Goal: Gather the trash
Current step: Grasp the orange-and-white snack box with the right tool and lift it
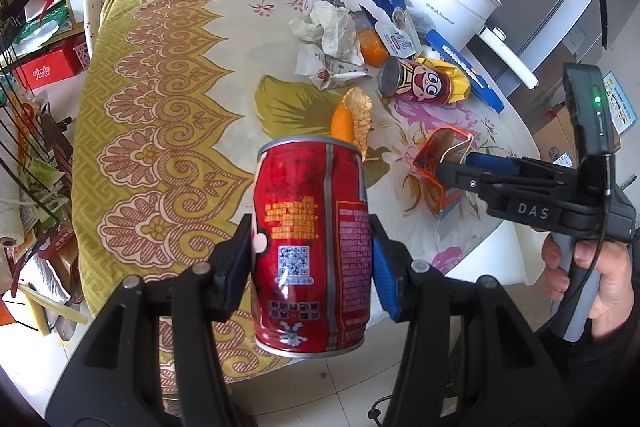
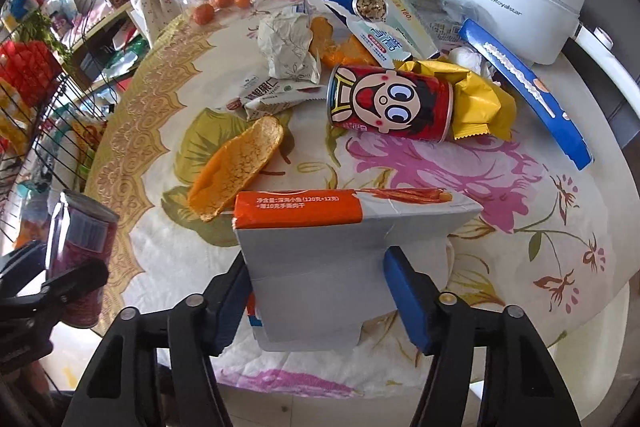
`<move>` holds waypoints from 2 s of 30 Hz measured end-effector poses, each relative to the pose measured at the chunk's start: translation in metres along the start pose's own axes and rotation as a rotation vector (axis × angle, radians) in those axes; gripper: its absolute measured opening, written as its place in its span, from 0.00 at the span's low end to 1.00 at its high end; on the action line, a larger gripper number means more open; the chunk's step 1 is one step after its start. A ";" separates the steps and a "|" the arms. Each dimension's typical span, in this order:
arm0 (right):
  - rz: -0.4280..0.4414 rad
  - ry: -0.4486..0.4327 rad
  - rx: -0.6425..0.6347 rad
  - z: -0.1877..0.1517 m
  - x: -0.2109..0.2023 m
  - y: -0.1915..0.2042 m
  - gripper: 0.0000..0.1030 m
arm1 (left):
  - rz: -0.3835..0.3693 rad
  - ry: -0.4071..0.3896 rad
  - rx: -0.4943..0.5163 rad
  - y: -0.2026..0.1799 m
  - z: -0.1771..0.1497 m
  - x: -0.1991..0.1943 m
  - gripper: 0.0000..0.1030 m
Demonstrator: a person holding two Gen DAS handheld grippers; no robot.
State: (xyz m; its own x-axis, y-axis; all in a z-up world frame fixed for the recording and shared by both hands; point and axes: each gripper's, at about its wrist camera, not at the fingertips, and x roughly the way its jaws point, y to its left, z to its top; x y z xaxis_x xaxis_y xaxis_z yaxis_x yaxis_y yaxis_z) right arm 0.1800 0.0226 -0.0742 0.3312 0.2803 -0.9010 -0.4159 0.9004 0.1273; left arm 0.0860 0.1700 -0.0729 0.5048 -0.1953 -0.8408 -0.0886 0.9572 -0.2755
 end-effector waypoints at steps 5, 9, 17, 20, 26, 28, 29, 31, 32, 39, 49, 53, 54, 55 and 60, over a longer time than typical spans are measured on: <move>0.014 -0.063 0.014 -0.009 -0.036 -0.012 0.42 | -0.004 0.003 0.015 -0.008 -0.001 0.002 0.53; -0.060 -0.121 0.032 -0.013 -0.056 -0.025 0.39 | -0.008 0.002 0.021 -0.013 -0.002 0.002 0.53; -0.076 -0.114 0.144 -0.013 -0.048 -0.069 0.37 | -0.025 0.006 0.036 -0.023 0.000 0.006 0.53; -0.035 -0.113 0.157 -0.013 -0.045 -0.073 0.37 | -0.030 0.005 0.043 -0.027 0.000 0.006 0.53; 0.035 -0.123 0.063 -0.014 -0.052 -0.045 0.50 | -0.018 0.000 0.033 -0.020 -0.002 0.003 0.53; 0.021 -0.126 0.001 -0.016 -0.053 -0.032 0.63 | -0.014 -0.001 0.019 -0.015 -0.002 0.002 0.53; 0.015 -0.124 -0.028 -0.018 -0.053 -0.027 0.65 | -0.015 -0.003 0.014 -0.014 -0.002 0.001 0.53; -0.005 -0.110 -0.093 -0.022 -0.051 -0.017 0.68 | -0.019 -0.007 0.009 -0.011 -0.003 -0.001 0.53; -0.014 -0.099 -0.137 -0.024 -0.050 -0.011 0.69 | -0.021 -0.010 0.007 -0.010 -0.003 -0.003 0.53; -0.138 -0.054 -0.435 -0.047 -0.038 0.017 0.73 | -0.017 -0.021 -0.011 0.003 -0.006 -0.010 0.53; -0.346 -0.038 -0.769 -0.043 0.008 0.062 0.73 | -0.028 -0.025 -0.023 0.008 -0.010 -0.015 0.53; -0.372 0.011 -0.842 -0.019 0.027 0.071 0.73 | -0.030 -0.026 -0.032 0.012 -0.009 -0.015 0.53; -0.374 0.025 -0.857 -0.014 0.032 0.073 0.73 | -0.030 -0.026 -0.035 0.013 -0.009 -0.015 0.53; -0.373 0.043 -0.873 -0.010 0.037 0.075 0.73 | -0.030 -0.026 -0.037 0.014 -0.009 -0.016 0.53; -0.372 0.104 -0.904 0.005 0.059 0.080 0.73 | -0.027 -0.023 -0.053 0.021 -0.008 -0.015 0.53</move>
State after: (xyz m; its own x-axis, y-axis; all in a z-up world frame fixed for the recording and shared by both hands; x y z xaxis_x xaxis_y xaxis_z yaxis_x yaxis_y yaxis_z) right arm 0.1702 0.1129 -0.1151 0.5140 -0.0395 -0.8569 -0.8060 0.3195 -0.4982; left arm 0.0699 0.1909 -0.0701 0.5273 -0.2153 -0.8219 -0.1196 0.9389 -0.3226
